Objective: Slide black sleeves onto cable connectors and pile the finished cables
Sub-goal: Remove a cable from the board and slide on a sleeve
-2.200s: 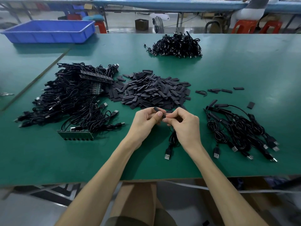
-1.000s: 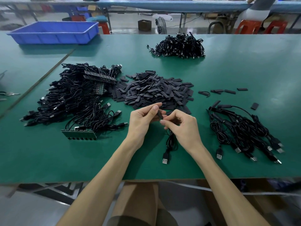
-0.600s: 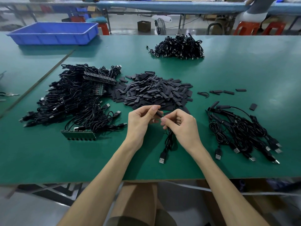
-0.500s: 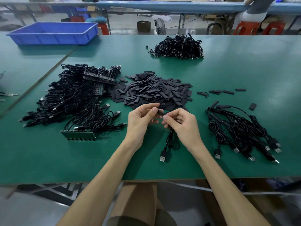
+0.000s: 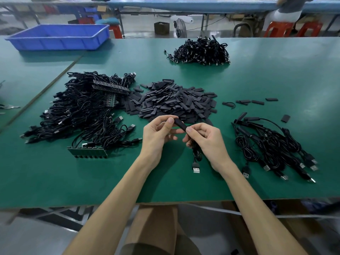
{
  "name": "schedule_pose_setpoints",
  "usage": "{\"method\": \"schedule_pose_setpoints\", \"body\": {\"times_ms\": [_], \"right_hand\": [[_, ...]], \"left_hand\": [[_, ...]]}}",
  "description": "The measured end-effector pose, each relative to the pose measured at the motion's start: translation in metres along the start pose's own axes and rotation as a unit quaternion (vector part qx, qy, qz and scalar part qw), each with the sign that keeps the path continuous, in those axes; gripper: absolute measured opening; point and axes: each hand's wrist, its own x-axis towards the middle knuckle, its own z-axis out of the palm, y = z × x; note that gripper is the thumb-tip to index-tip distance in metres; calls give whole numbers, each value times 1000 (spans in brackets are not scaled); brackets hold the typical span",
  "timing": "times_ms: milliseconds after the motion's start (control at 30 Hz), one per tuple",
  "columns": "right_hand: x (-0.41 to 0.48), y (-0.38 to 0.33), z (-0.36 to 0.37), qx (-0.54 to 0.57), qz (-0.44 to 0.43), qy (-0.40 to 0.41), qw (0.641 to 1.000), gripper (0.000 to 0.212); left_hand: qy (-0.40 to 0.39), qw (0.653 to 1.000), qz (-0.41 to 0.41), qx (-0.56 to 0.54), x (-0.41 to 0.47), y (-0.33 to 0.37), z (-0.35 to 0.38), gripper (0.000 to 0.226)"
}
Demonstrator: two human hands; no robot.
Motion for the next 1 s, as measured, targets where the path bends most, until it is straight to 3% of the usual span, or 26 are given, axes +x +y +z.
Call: {"method": "schedule_pose_setpoints", "body": {"times_ms": [500,733,1000], "right_hand": [[-1,-2,-3,36,30,-17,999,11],[-2,-3,-1,-32,-1,-25,999,22],[-4,0,2,-86,-46,-7,995,11]], "left_hand": [[-66,998,0,21,-2,2,2,20],[-73,993,16,93,-1,-3,1,20],[-74,993,24,88,0,-5,1,22]]}}
